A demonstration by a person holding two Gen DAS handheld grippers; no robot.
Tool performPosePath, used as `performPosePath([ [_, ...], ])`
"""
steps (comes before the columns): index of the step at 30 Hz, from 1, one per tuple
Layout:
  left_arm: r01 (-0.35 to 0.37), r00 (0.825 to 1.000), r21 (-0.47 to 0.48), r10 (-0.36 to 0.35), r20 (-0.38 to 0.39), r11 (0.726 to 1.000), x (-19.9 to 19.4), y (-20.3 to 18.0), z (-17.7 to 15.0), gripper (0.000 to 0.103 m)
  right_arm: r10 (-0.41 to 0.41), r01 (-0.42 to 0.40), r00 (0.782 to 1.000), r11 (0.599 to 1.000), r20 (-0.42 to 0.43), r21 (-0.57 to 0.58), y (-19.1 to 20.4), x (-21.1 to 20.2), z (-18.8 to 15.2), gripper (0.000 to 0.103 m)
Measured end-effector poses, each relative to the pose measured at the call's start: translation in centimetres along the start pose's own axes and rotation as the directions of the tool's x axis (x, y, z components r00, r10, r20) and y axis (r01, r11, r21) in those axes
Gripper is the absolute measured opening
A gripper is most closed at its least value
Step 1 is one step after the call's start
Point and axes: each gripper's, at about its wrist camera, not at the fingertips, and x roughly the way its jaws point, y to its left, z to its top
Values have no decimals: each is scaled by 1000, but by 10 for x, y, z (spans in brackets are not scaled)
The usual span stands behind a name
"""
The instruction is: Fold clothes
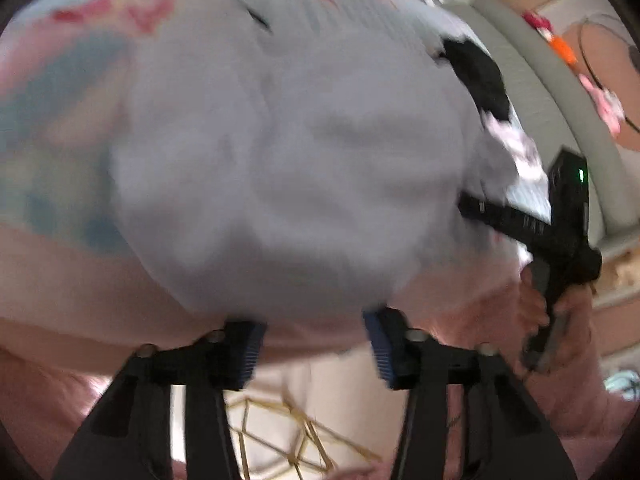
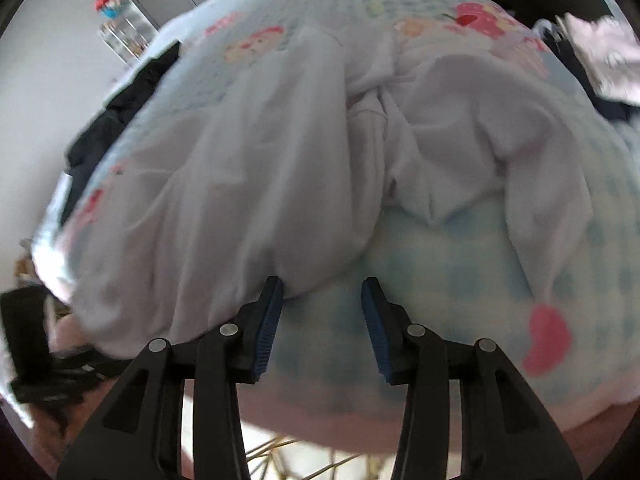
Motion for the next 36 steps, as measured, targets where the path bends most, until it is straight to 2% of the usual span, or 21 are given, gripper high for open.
performPosePath([
  [1, -8, 999, -14, 9, 36, 1000, -5, 1, 5, 35, -5, 5, 1000, 1000, 11, -11, 8, -2, 5, 43],
  [3, 23, 995, -40, -19, 97, 999, -16, 5, 9, 35, 4, -3, 999, 1000, 37, -29, 19, -9, 14, 44],
  [5, 59, 992, -43, -54, 110, 997, -19, 7, 7, 38, -8, 10, 999, 999, 45, -51, 29, -15, 16, 48],
  [9, 153, 984, -52, -147, 99, 987, -29, 12, 3, 46, -69, 73, 996, 995, 57, -72, 36, -25, 15, 55],
  [11, 187, 979, -42, -182, 95, 981, -37, 11, 1, 48, -87, 92, 995, 992, 57, -90, 22, -43, -1, 57],
  [13, 218, 972, -30, -214, 95, 975, -41, 2, 1, 54, -78, 82, 996, 993, 52, -83, 12, -44, -5, 58],
  [18, 263, 962, -51, -258, 89, 963, -36, 2, 0, 55, -97, 97, 995, 994, 12, -46, -9, -34, -14, 59],
  [21, 306, 951, -83, -301, 74, 948, -23, 5, 2, 55, -47, 48, 998, 999, 33, -18, -12, -36, -13, 59],
  [22, 306, 951, -89, -301, 64, 948, -15, 5, 6, 55, -27, 27, 999, 1000, 47, -3, -13, -37, -12, 59],
  [24, 285, 958, -105, -281, 48, 953, 1, 4, 14, 56, 19, -21, 997, 999, 81, 31, -18, -37, -10, 68],
  [25, 256, 967, -118, -254, 39, 959, 8, 5, 19, 57, 48, -53, 996, 997, 75, 57, -22, -29, -9, 74],
  [26, 224, 975, -131, -221, 32, 966, 14, 6, 23, 57, 78, -84, 995, 993, 70, 84, -26, -22, -8, 74],
  [28, 183, 982, -147, -175, 68, 972, 15, 5, 33, 50, 136, -143, 989, 980, 61, 135, -34, -8, -5, 75],
  [29, 177, 980, -133, -163, 112, 975, 7, 0, 36, 42, 140, -147, 988, 981, 61, 129, -32, -6, -4, 75],
  [30, 174, 974, -105, -156, 163, 979, -3, -7, 40, 28, 144, -151, 988, 981, 60, 122, -30, -5, -4, 72],
  [32, 149, 955, -55, -130, 267, 987, -28, -22, 45, 22, 164, -170, 984, 981, 73, 91, -23, -9, -3, 34],
  [34, 142, 929, -50, -115, 351, 989, -49, -26, 50, 21, 191, -197, 975, 979, 109, 44, -14, -25, -3, 20],
  [36, 129, 909, -74, -88, 407, 989, -60, -20, 54, 21, 216, -219, 965, 976, 149, 4, -7, -45, -4, 17],
])
